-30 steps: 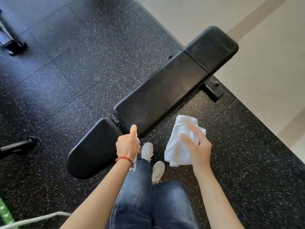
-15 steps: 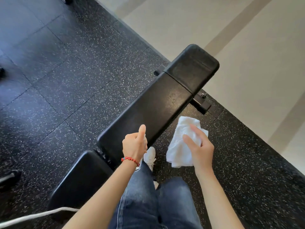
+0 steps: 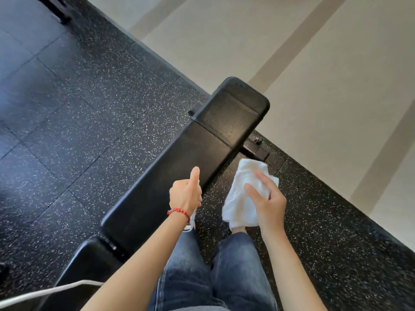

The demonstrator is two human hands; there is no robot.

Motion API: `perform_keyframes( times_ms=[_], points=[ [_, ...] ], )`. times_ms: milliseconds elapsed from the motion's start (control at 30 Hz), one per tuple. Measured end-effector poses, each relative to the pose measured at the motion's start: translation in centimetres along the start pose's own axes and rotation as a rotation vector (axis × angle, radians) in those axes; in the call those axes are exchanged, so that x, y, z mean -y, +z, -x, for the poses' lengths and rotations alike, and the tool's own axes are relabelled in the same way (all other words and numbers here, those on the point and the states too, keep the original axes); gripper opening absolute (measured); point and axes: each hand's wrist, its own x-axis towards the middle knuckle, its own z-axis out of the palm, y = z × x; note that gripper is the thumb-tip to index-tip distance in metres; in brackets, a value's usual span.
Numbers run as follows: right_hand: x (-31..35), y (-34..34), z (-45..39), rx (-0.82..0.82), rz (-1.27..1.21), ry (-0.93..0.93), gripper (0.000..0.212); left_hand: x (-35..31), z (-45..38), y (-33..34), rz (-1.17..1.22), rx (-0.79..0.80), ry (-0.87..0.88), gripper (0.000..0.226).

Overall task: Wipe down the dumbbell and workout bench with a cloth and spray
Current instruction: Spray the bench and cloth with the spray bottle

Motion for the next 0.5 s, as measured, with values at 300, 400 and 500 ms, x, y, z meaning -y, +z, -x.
perform_keyframes(
  times_ms=[300,400,500],
  points=[
    [4.5,-7.9,-11.6,0.077,0.052,-0.049,0.034,-7.6,-1.0,12.4,-0.003,-0.038,0.008,0.058],
    [5.7,-10.0,-14.6,0.059,0.055,-0.053,0.032,-9.9,-1.4,15.2,-0.002,-0.061,0.030,0.064],
    [6.7,-11.6,-16.9,0.041,0.040,-0.052,0.033,-11.9,-2.1,17.0,0.002,-0.055,0.044,0.066]
  ],
)
